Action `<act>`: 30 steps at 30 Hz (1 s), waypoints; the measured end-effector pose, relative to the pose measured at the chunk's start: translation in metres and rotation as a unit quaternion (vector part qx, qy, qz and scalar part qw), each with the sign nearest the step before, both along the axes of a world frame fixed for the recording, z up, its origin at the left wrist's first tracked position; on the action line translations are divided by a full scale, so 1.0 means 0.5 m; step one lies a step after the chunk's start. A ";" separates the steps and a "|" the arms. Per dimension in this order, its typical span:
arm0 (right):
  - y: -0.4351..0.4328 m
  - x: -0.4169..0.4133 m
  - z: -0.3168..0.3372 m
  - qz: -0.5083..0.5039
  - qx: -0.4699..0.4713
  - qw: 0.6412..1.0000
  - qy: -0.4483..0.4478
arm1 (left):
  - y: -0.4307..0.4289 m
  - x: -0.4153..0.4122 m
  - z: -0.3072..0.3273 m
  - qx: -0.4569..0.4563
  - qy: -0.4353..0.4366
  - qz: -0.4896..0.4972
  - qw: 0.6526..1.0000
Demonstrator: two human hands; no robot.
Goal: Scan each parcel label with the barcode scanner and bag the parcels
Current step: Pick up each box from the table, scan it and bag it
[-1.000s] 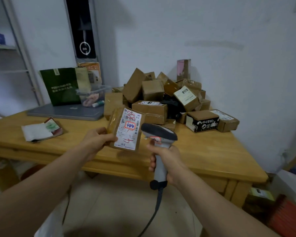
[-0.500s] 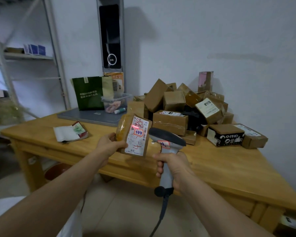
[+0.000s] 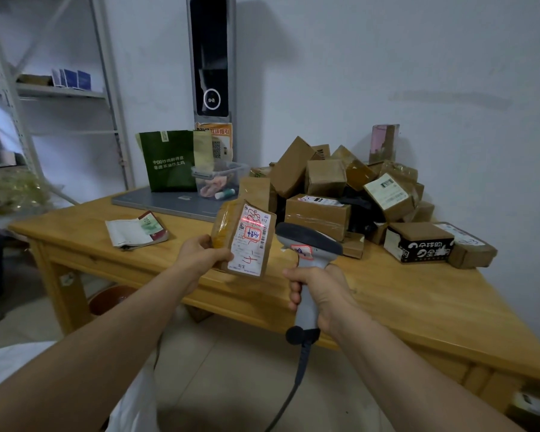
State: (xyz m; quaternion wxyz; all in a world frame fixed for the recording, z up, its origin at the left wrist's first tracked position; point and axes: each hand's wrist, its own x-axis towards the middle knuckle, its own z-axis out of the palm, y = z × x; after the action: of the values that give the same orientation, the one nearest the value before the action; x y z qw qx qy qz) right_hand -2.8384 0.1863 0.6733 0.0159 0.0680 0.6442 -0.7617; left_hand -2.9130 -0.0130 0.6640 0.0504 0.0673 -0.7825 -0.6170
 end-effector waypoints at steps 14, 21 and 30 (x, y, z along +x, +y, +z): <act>-0.061 -0.002 -0.017 0.056 0.020 0.998 -0.005 | -0.078 0.026 -0.040 0.095 -0.045 0.066 0.992; -0.221 0.030 -0.077 0.181 0.034 0.979 -0.092 | -0.272 0.170 -0.133 0.189 -0.070 0.233 0.951; -0.365 0.071 -0.147 0.259 0.038 0.955 -0.137 | -0.501 0.361 -0.331 0.138 -0.187 0.395 0.889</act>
State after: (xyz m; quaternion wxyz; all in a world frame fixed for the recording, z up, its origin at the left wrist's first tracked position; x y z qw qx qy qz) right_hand -2.8028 0.0038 0.5996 0.2981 0.0031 0.6600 -0.6896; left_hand -2.7326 -0.2635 0.4984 0.1329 0.4917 -0.5929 -0.6238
